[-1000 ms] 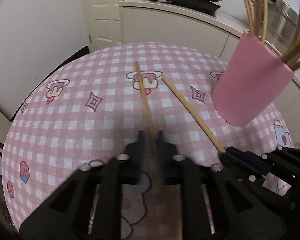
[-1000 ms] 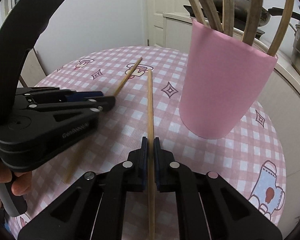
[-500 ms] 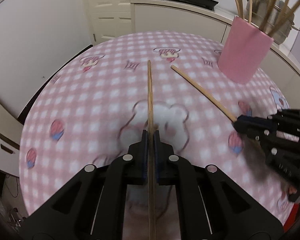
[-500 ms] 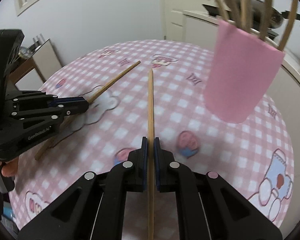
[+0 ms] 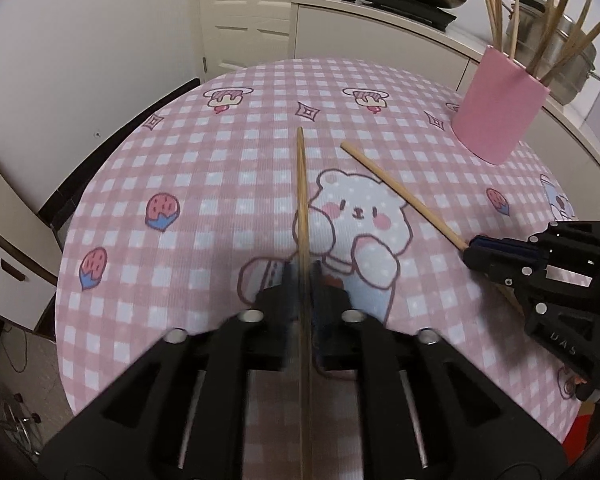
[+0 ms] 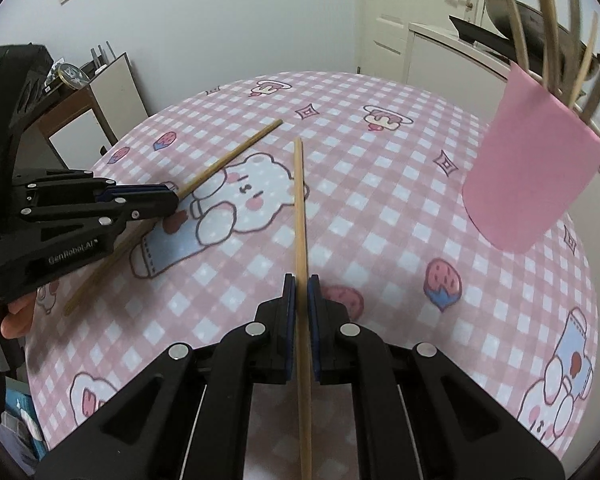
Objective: Organize utensils
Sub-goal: 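Lift the held chopsticks upright with both tools toward the pink cup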
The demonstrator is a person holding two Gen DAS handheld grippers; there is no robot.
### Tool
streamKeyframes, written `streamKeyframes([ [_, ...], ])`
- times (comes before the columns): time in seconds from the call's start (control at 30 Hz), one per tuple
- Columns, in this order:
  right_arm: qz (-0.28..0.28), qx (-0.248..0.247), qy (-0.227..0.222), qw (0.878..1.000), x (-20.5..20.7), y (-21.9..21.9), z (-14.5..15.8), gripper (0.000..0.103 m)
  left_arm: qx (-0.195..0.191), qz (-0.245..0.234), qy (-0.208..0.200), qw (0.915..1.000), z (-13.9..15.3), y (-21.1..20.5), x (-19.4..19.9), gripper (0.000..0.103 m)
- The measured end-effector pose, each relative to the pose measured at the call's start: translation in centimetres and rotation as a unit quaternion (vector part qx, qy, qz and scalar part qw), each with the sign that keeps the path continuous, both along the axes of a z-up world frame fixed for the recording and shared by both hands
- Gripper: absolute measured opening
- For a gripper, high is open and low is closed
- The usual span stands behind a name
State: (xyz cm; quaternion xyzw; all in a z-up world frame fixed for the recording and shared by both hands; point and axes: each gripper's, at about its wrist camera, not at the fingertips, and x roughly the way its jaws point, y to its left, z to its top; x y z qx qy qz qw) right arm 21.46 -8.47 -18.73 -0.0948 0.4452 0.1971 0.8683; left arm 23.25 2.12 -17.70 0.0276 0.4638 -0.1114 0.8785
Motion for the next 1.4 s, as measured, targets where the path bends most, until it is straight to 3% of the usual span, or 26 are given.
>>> streamKeyframes([
  [0.07, 0.0, -0.003, -0.001, 1.0, 0.8, 0.4, 0.1, 0.006, -0.005, 0.006, -0.005, 1.0, 0.1, 0.0, 0.7, 0.062],
  [0.27, 0.001, -0.014, -0.005, 1.0, 3.5, 1.4, 0.1, 0.006, 0.008, 0.02, -0.001, 0.9998, -0.3, -0.2, 3.8, 0.061],
  [0.4, 0.0, -0.018, -0.003, 1.0, 5.3, 2.0, 0.2, 0.006, 0.02, 0.026, -0.001, 0.9995, -0.3, -0.3, 5.7, 0.047],
  [0.77, 0.007, -0.031, 0.002, 0.999, 8.6, 3.7, 0.1, 0.005, 0.028, 0.016, 0.004, 0.9995, -0.4, -1.0, 8.4, 0.034],
  [1.0, 0.011, -0.041, 0.001, 0.999, 9.2, 4.3, 0.0, 0.005, 0.025, 0.005, 0.0, 0.9997, -0.4, -1.5, 8.8, 0.006],
  [1.23, 0.007, -0.021, -0.013, 1.0, 8.0, 3.6, 1.6, 0.005, 0.013, 0.004, -0.022, 0.9997, 1.5, -1.5, 7.6, 0.006],
  [1.4, 0.009, 0.003, -0.044, 0.999, 6.1, 2.9, 4.7, 0.005, -0.007, 0.002, -0.065, 0.9978, 5.9, -1.1, 5.6, 0.005],
])
